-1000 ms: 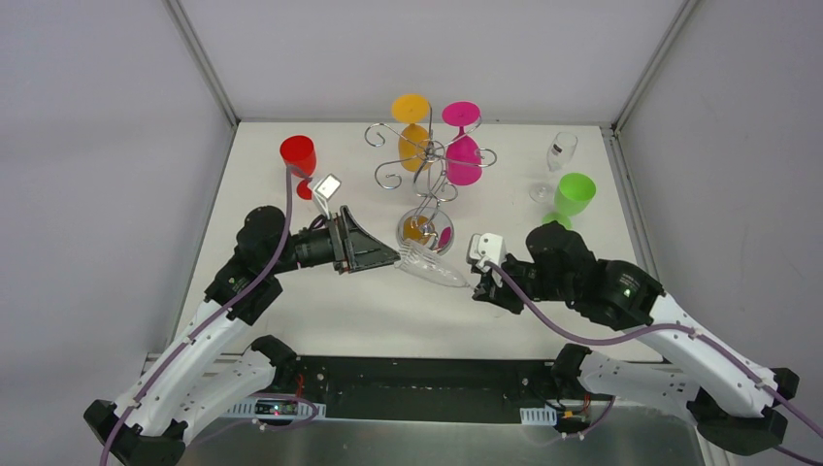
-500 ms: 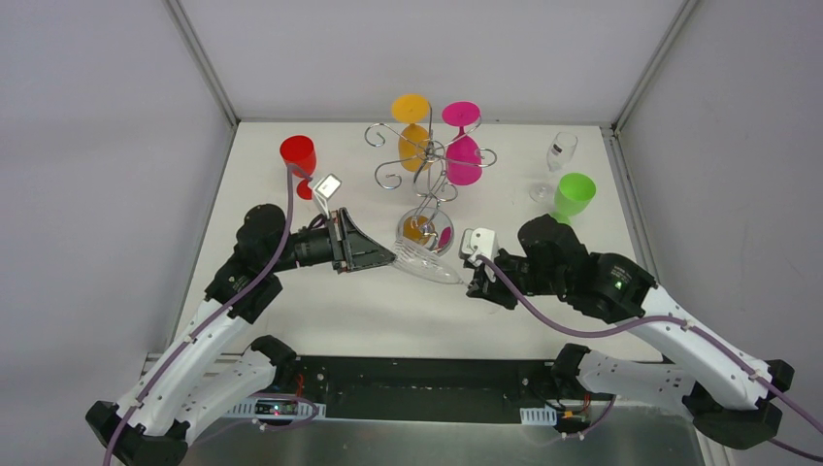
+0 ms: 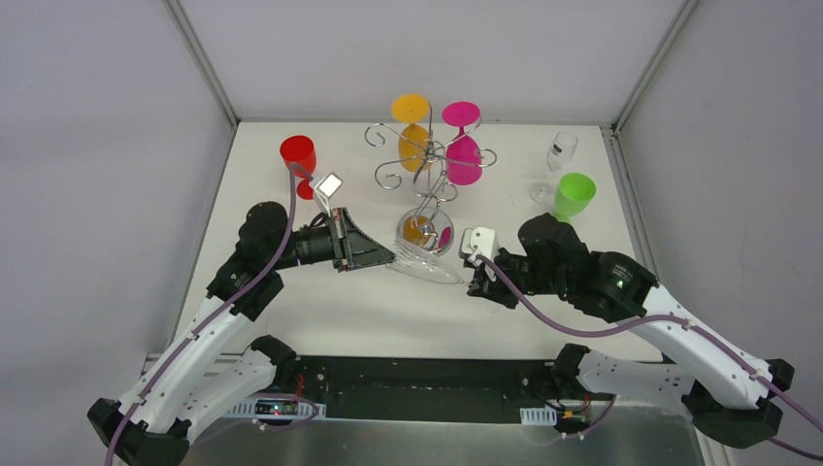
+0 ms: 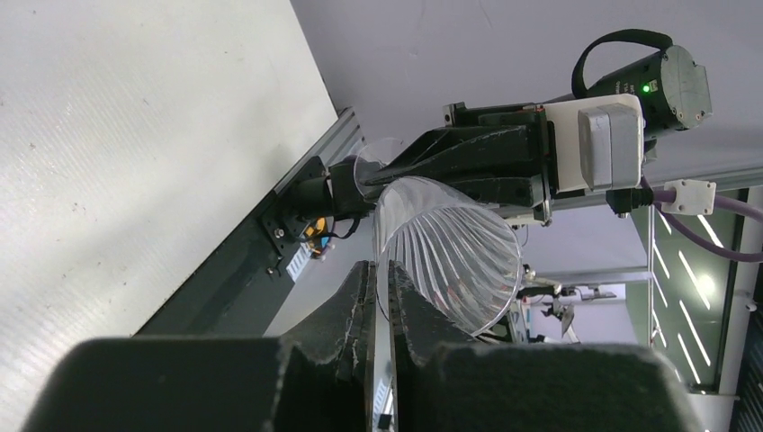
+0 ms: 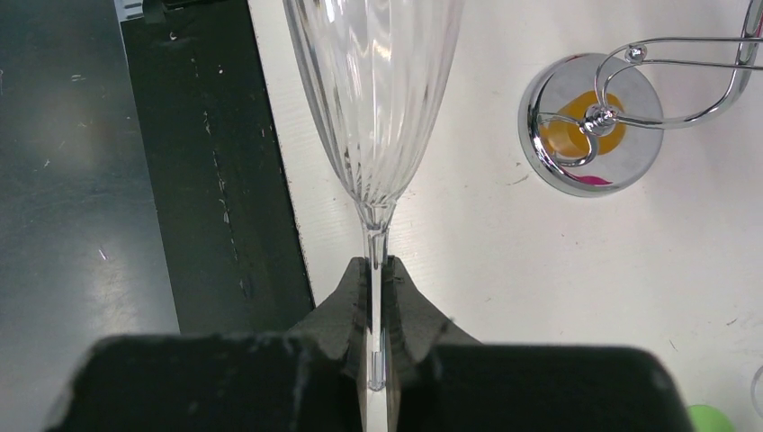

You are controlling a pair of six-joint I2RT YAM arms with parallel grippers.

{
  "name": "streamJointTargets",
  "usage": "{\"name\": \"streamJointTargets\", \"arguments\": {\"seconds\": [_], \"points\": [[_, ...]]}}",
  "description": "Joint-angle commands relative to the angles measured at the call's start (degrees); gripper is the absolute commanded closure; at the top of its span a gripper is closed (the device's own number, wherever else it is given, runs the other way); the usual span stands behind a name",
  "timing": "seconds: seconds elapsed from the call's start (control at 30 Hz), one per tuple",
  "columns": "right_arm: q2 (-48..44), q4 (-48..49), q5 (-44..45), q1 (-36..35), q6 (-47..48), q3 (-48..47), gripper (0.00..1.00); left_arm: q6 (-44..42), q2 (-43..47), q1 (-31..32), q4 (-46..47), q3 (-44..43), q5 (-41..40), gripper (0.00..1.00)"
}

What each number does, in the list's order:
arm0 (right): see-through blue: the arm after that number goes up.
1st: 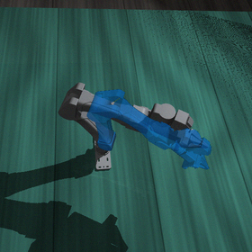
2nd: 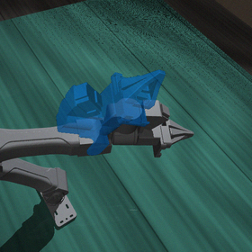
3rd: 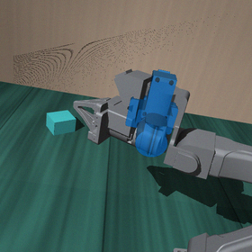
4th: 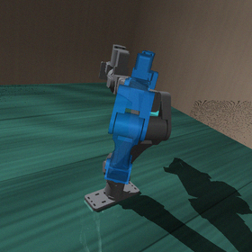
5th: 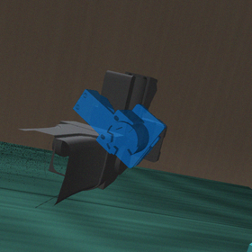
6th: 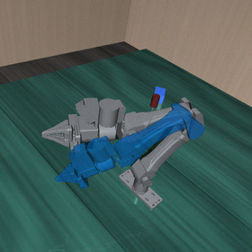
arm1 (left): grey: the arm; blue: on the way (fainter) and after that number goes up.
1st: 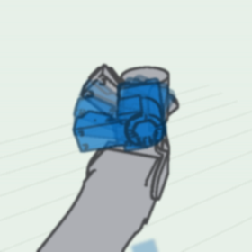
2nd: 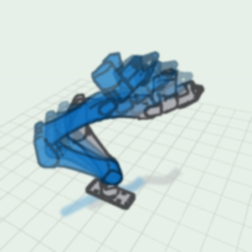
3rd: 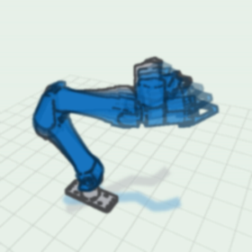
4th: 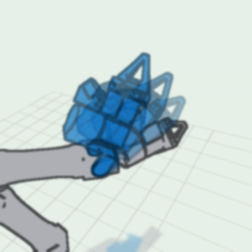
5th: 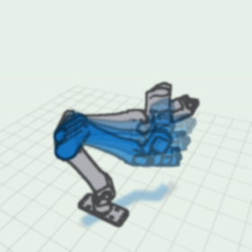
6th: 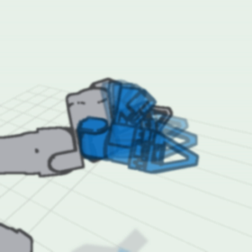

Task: Take the wine glass off the wine glass rack
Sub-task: Place the wine glass at the center of the board.

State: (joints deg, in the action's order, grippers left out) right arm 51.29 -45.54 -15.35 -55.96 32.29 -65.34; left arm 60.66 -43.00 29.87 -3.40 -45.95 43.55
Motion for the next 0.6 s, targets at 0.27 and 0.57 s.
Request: {"name": "streamJointTargets", "arguments": {"seconds": [0.27,0.57], "points": [[-0.9,6.4,1.8,-0.1,-1.7,-2.3,0.84,-1.3,0.9,-0.3,0.9,0.8,3.7,1.0],[-4.3,8.2,3.5,-0.1,-2.6,-0.9,0.55,-3.7,0.6,-0.4,-2.5,0.2,3.2,1.0]]}}
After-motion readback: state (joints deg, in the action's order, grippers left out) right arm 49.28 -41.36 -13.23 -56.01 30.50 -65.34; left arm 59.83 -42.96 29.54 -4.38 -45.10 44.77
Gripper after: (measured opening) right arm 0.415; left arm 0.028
